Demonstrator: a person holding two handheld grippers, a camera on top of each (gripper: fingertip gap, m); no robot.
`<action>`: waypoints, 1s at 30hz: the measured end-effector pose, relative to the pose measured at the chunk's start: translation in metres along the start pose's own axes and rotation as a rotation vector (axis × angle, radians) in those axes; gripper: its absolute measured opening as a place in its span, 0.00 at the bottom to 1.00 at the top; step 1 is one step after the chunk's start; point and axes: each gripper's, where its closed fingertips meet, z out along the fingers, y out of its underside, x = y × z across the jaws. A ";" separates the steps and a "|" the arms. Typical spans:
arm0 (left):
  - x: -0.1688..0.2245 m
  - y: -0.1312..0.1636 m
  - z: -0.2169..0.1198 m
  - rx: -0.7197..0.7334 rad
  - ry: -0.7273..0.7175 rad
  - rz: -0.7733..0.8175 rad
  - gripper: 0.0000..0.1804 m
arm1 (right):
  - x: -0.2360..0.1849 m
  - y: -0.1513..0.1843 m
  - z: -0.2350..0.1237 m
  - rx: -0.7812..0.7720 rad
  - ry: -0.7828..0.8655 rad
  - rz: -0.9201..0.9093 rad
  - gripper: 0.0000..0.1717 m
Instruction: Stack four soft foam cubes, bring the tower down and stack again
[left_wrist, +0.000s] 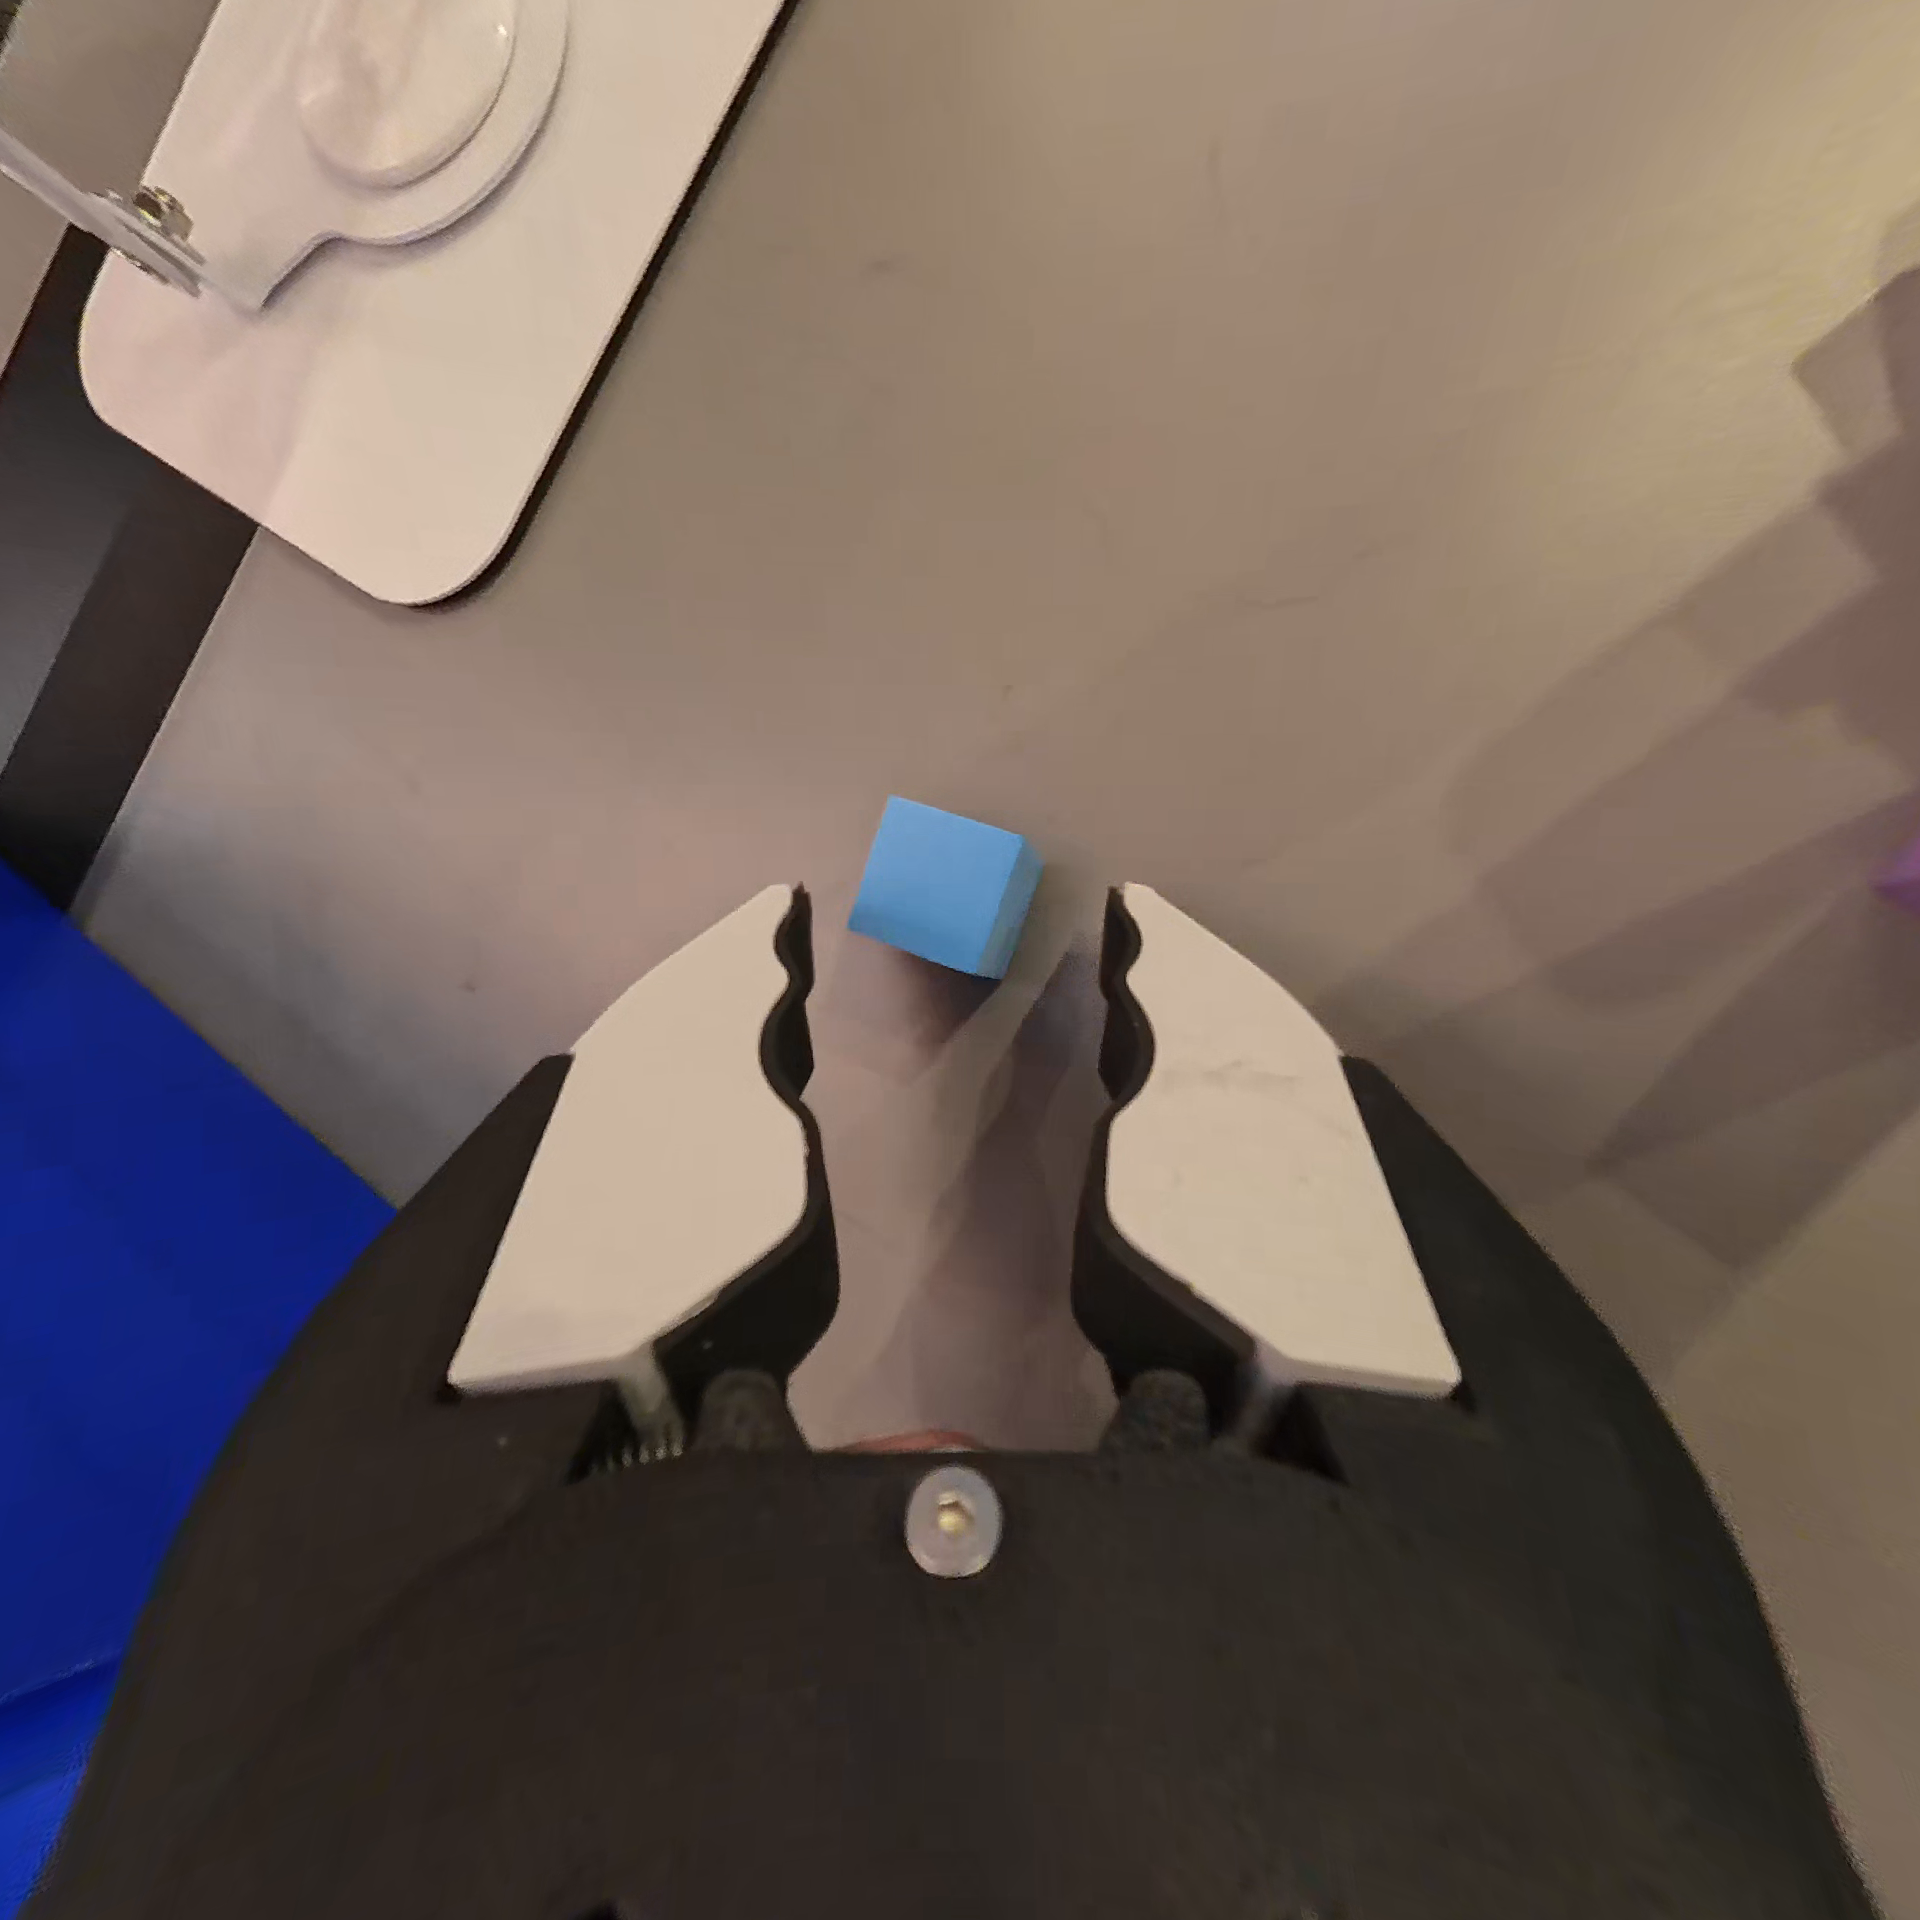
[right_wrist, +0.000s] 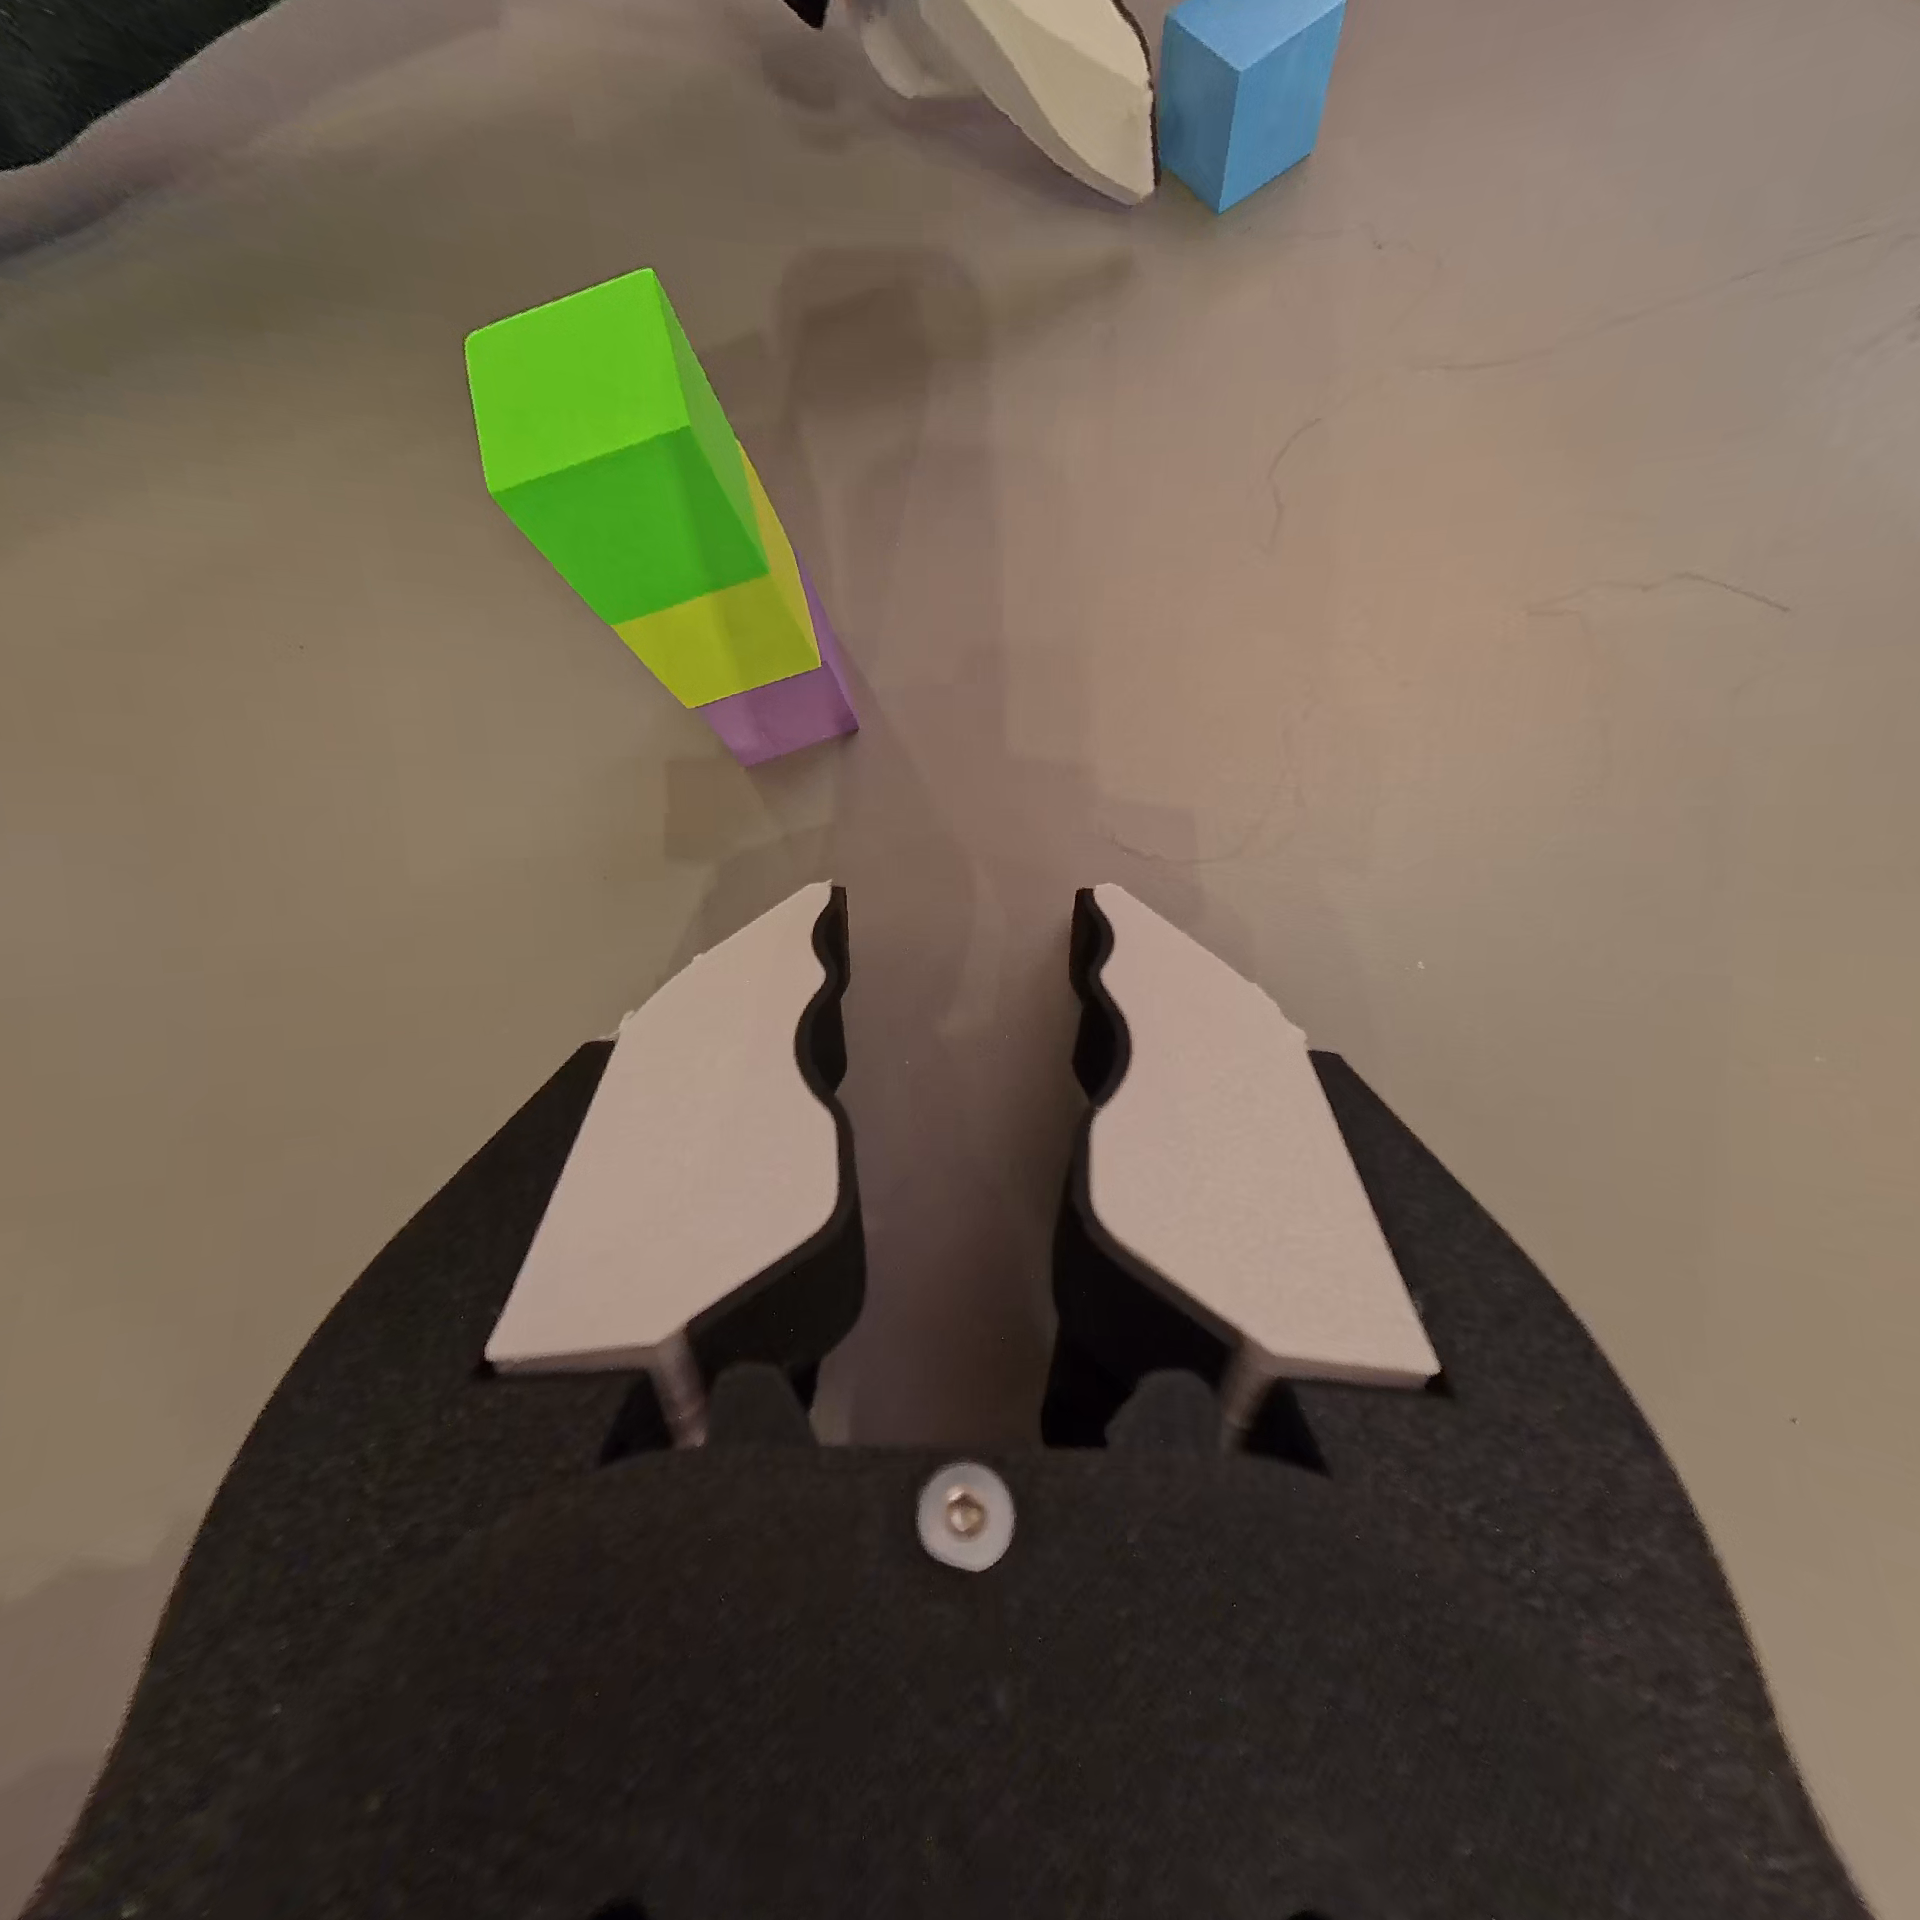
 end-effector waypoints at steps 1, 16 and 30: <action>-0.001 0.002 0.002 -0.017 -0.004 0.009 0.29 | 0.000 0.000 0.000 -0.001 0.001 -0.001 0.24; 0.001 0.002 0.009 -0.075 0.071 0.043 0.18 | 0.000 -0.001 0.000 0.003 -0.008 0.005 0.24; 0.093 -0.062 -0.087 0.172 0.273 0.188 0.18 | 0.002 -0.002 0.000 0.007 -0.010 0.025 0.21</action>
